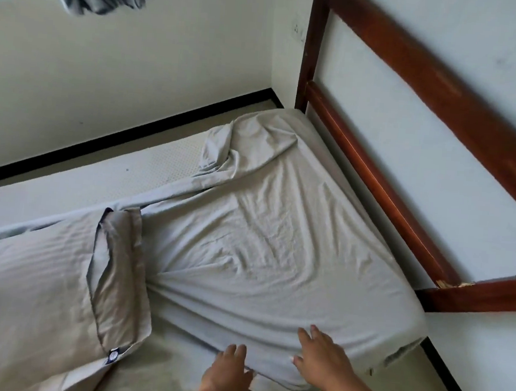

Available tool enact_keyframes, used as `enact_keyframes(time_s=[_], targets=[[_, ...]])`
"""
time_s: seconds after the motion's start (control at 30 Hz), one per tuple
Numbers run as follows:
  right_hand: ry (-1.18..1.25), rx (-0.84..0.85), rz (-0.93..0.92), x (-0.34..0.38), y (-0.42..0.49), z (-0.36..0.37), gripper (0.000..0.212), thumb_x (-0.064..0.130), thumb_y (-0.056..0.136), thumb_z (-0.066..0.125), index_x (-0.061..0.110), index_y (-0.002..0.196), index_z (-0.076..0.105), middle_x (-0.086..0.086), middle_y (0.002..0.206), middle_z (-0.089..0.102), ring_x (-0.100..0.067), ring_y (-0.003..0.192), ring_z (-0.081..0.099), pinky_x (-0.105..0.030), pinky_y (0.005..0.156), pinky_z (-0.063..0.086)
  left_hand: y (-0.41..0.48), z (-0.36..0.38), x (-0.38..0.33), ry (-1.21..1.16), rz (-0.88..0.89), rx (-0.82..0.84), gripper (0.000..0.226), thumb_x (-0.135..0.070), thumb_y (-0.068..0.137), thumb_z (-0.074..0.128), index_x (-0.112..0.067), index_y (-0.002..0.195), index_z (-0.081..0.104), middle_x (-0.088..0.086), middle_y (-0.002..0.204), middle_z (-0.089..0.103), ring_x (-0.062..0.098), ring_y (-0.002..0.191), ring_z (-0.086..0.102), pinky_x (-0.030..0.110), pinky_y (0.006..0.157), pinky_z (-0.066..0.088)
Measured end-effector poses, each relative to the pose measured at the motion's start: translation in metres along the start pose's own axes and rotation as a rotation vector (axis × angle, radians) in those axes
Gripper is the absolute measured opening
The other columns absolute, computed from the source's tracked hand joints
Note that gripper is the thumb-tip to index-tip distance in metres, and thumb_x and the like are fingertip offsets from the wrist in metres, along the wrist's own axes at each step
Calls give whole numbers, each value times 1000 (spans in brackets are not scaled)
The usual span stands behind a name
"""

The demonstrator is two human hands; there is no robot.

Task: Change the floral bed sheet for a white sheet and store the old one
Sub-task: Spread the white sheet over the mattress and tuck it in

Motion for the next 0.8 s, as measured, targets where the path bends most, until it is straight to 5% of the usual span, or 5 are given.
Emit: enact_keyframes(time_s=[0.37,0.53,0.67,0.8], targets=[[-247,-121,-330,136,-125,-45,72,57,101,42,23,160,18,-13,169,11,-32,153,19,-46,121,26,-180,-64,36,-165,-76,-337,74,-49,101,45,-8,156,19,10,162,25,26,149,21,33,122,17],[-448,-139,-526,225,-167,-24,74,61,97,47,26,158,23,-12,168,14,-30,154,20,-46,121,24,-241,-39,98,-255,-201,-418,90,-69,81,28,-8,146,36,12,145,53,24,135,50,28,111,39],[-571,-130,-633,305,-199,9,82,67,96,42,28,162,15,-12,170,4,-27,157,10,-46,124,16,-299,-17,173,-330,-330,-460,118,-76,60,-3,-14,160,5,9,167,5,27,154,4,37,124,10],[-660,-175,-698,394,-225,50,104,84,74,9,27,162,13,-12,170,3,-28,157,7,-49,124,14,-362,2,264,-360,-485,-565,94,-76,89,16,-17,160,-1,5,168,-6,26,155,-5,43,124,13]])
Point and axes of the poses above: each hand's wrist, its own y-axis towards the middle knuckle, its own z-axis out of the palm, x = y × z, the point moved 10 cm from there along y, towards the middle knuckle
